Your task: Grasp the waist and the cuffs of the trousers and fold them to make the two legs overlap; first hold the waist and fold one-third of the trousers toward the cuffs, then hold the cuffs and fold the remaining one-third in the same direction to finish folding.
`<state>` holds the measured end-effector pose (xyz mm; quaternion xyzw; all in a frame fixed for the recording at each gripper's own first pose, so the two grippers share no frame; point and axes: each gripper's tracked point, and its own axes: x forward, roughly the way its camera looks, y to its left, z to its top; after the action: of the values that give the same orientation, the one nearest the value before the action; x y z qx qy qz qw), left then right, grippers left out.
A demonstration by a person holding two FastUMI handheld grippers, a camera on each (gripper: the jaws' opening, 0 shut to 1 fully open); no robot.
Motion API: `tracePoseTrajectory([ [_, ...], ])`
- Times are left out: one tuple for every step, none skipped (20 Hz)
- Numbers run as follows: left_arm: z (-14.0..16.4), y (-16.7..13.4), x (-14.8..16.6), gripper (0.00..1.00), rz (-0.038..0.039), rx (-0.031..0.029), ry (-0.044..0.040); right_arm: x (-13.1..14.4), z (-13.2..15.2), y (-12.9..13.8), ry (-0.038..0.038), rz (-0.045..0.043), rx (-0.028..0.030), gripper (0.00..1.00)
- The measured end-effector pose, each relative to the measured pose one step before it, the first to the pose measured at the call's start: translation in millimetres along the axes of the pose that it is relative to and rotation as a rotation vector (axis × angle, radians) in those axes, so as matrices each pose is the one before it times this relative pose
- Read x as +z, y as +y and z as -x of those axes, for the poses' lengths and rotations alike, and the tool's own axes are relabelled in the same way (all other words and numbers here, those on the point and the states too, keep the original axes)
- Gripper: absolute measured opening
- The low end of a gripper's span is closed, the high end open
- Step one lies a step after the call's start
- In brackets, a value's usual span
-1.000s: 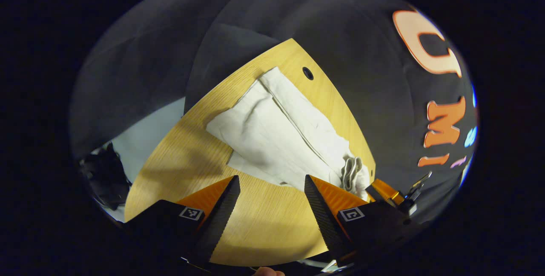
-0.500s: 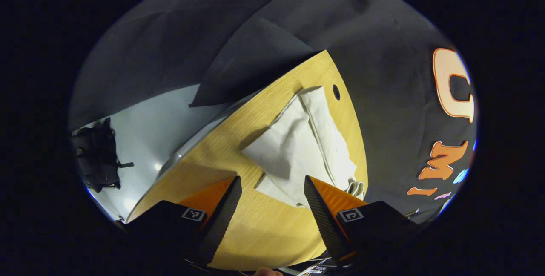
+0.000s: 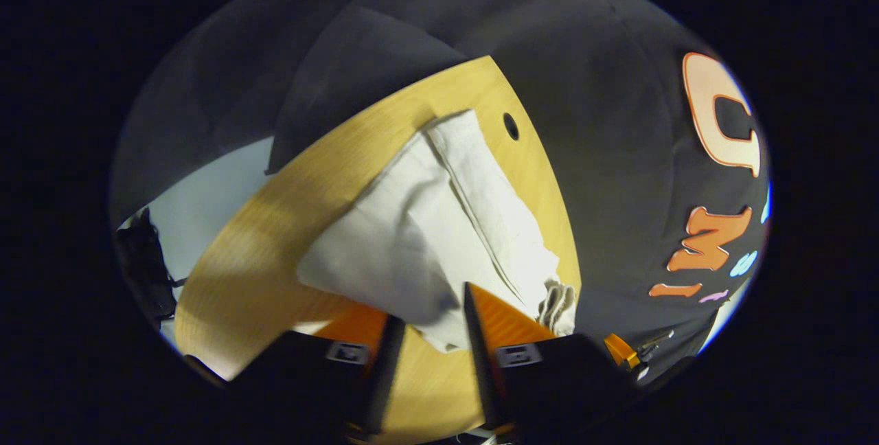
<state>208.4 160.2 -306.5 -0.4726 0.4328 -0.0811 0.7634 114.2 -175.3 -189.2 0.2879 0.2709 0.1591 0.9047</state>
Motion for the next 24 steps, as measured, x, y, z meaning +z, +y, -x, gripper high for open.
tracePoseTrajectory([
  [5.42,0.46,-0.37,0.22,0.01383,0.00476,-0.02395,5.82,4.86,-4.82,-0.00977,-0.00502,0.00361,0.90],
  [6.76,-3.77,-0.94,0.13,0.01084,-0.00705,-0.01500,4.66,2.94,-6.01,-0.00844,-0.00404,-0.00562,0.89],
  [5.13,-4.16,-0.22,0.17,-0.00775,-0.00919,-0.00914,2.99,1.94,-6.24,-0.00638,-0.00447,-0.00162,0.90],
  [4.04,-3.67,2.11,0.17,-0.01350,0.01394,-0.01979,2.47,3.06,-5.79,-0.00598,-0.00569,-0.00049,0.90],
  [4.90,-7.88,-2.74,0.12,-0.02797,0.00192,-0.00635,3.14,3.59,-5.92,-0.00431,-0.00532,0.00316,0.90],
  [7.39,-11.18,-0.71,0.13,-0.03197,-0.00244,-0.01380,1.48,3.96,-3.75,-0.00144,-0.00365,0.00758,0.89],
  [6.51,-14.10,1.37,0.13,-0.02796,-0.00601,-0.01352,0.23,0.41,-4.64,0.00170,-0.00272,0.00168,0.90],
  [8.73,-17.26,1.13,0.13,-0.02212,-0.01127,-0.01801,0.80,2.85,-4.81,0.00178,-0.00010,0.00907,0.90],
  [5.43,-19.82,4.93,0.13,-0.02233,-0.01751,-0.02042,2.66,5.61,-5.15,-0.00026,0.00078,0.00266,0.89],
  [6.39,-18.59,4.07,0.13,-0.02066,-0.01732,-0.01965,3.37,5.33,-5.22,-0.00423,-0.00001,0.00753,0.89],
  [9.37,-18.98,2.60,0.13,-0.01705,-0.02687,-0.01858,3.02,4.97,-5.36,-0.00292,-0.00445,0.00733,0.89],
  [5.43,-19.24,4.04,0.12,-0.01779,-0.02325,-0.01691,2.74,3.64,-4.45,-0.00343,-0.00804,0.00747,0.89],
  [3.42,-17.95,3.88,0.12,-0.01632,-0.02158,-0.01550,3.47,2.47,-2.90,-0.00451,-0.00693,0.01106,0.90],
  [2.01,-18.64,2.86,0.13,-0.01797,-0.02037,-0.01033,3.81,3.46,-5.06,-0.00550,-0.00527,0.00179,0.89],
  [-0.79,-15.84,0.81,0.13,-0.01982,-0.01360,-0.01255,4.70,2.81,-3.53,-0.00763,-0.00329,0.00656,0.89],
  [-0.28,-13.92,0.29,0.13,-0.01938,-0.01283,-0.00617,4.00,3.29,-3.63,-0.00634,-0.00450,0.00352,0.89],
  [-1.71,-15.18,1.93,0.12,-0.01833,-0.01280,-0.00974,3.51,2.64,-3.12,-0.00552,-0.00663,0.00739,0.89],
  [-1.80,-11.23,-0.08,0.12,-0.01322,-0.01127,0.00009,3.53,3.27,-2.85,-0.00418,-0.00584,0.00865,0.89],
  [-2.05,-14.47,-0.32,0.12,-0.00966,-0.01861,0.00055,3.27,3.07,-4.36,-0.00544,-0.00467,0.00104,0.89],
  [-1.64,-12.60,1.30,0.12,-0.01208,-0.01900,-0.00201,3.57,2.90,-2.61,-0.00590,-0.00336,0.00598,0.89],
  [-3.56,-12.49,2.41,0.12,-0.00284,-0.01794,-0.00479,3.16,2.41,-5.22,-0.00371,-0.00447,-0.00239,0.89],
  [-1.85,-14.20,1.19,0.12,-0.00404,-0.01967,-0.00104,2.59,3.16,-4.38,-0.00453,-0.00531,0.00322,0.89],
  [-3.99,-15.24,1.28,0.12,-0.00187,-0.01886,-0.00159,2.22,2.08,-2.47,-0.00430,-0.00591,0.00162,0.89],
  [-5.05,-14.91,-0.29,0.12,-0.00533,-0.01517,0.00161,3.66,3.51,-4.40,-0.00482,-0.00540,-0.00082,0.89],
])
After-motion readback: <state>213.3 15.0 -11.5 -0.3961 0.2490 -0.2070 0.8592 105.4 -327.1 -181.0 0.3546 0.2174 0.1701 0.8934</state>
